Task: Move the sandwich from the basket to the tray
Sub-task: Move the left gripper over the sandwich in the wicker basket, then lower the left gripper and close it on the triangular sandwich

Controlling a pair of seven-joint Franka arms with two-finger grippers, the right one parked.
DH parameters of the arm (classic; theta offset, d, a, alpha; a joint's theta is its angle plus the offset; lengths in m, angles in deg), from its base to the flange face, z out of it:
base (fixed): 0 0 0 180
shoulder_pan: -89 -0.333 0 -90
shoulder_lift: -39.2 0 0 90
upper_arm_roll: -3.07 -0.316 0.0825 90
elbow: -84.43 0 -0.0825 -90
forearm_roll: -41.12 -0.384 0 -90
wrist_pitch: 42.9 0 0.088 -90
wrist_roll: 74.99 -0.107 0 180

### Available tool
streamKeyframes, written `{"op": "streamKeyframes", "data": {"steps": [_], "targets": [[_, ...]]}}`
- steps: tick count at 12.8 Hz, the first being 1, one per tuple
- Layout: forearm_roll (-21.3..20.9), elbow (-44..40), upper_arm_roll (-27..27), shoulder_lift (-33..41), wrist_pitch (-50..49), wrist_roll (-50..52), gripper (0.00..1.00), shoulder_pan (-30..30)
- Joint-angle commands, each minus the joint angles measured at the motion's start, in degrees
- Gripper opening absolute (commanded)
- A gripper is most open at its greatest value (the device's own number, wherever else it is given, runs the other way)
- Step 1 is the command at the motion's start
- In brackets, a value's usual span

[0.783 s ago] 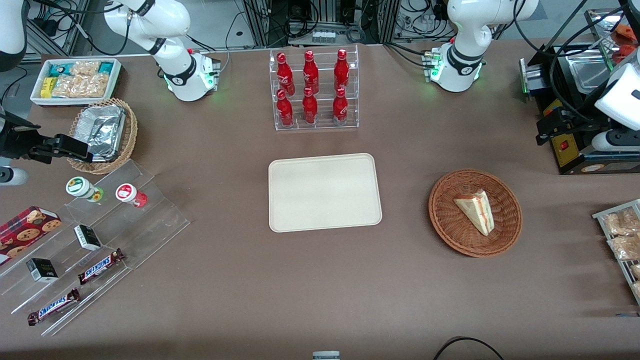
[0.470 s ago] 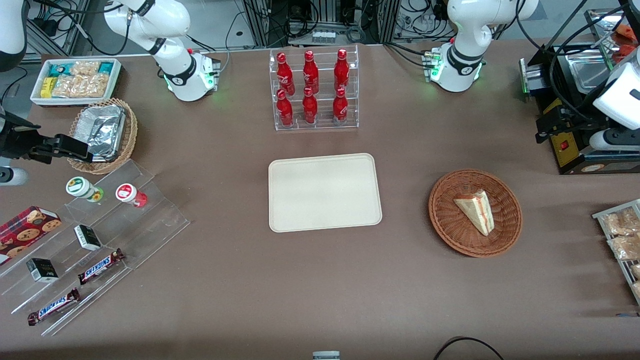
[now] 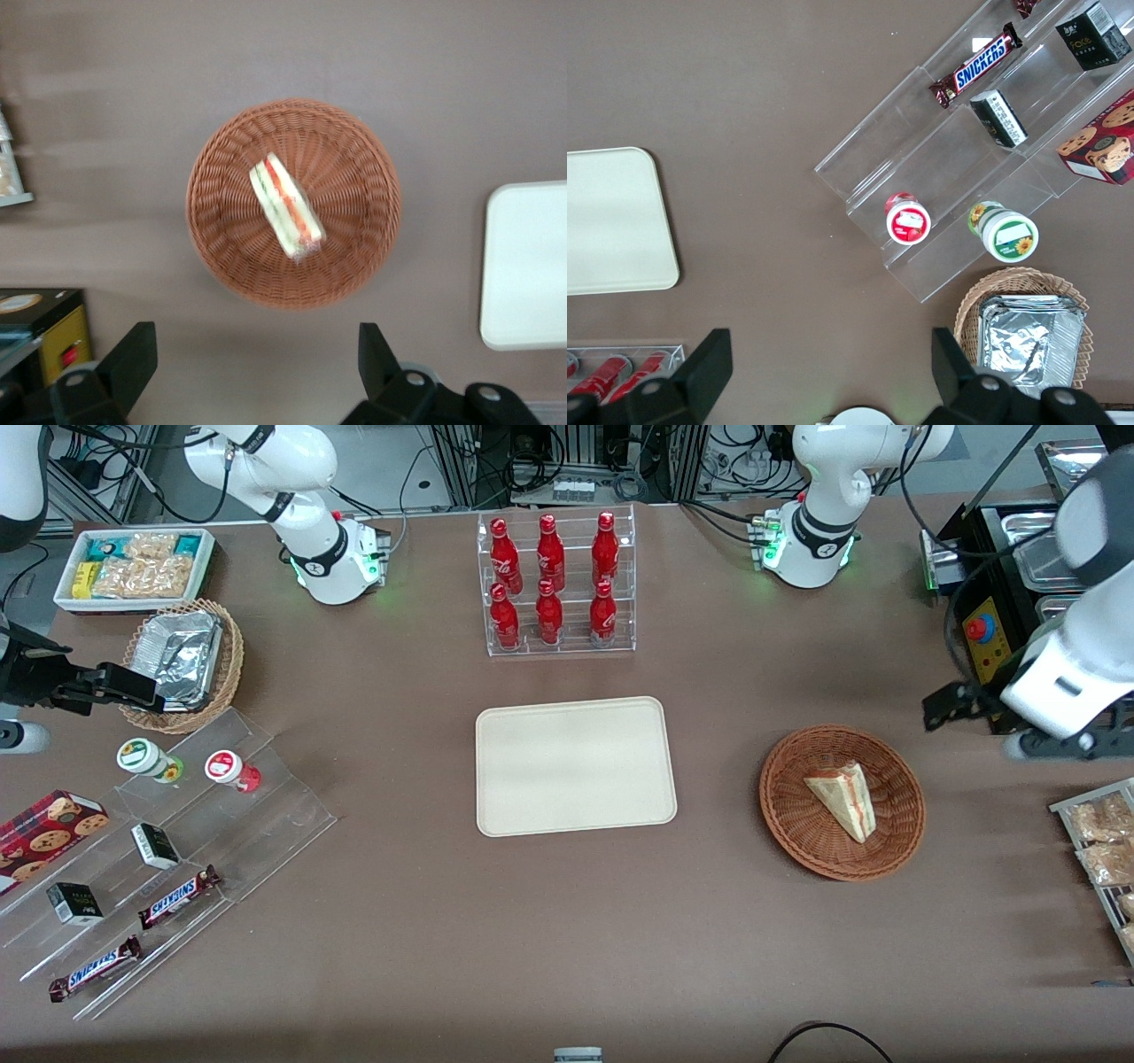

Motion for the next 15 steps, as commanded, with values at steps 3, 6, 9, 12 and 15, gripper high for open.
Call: {"op": "streamKeyframes", "data": {"steps": [3,6,9,12,15], "targets": [[-1.2,13.7,-0.1,1.4,14.8,19.5,1.00,0.9],[-1.1,21.4,0.1,1.5,24.0,28.6,1.00,1.0],[-1.1,27.2,0.8,-0.2,33.5,31.6,1.00,1.4],[-1.2,27.8,0.9,-3.5,35.9,32.5,1.00,1.6],[-1.2,28.7,0.9,-6.0,39.1,32.7,1.00,1.6]]}}
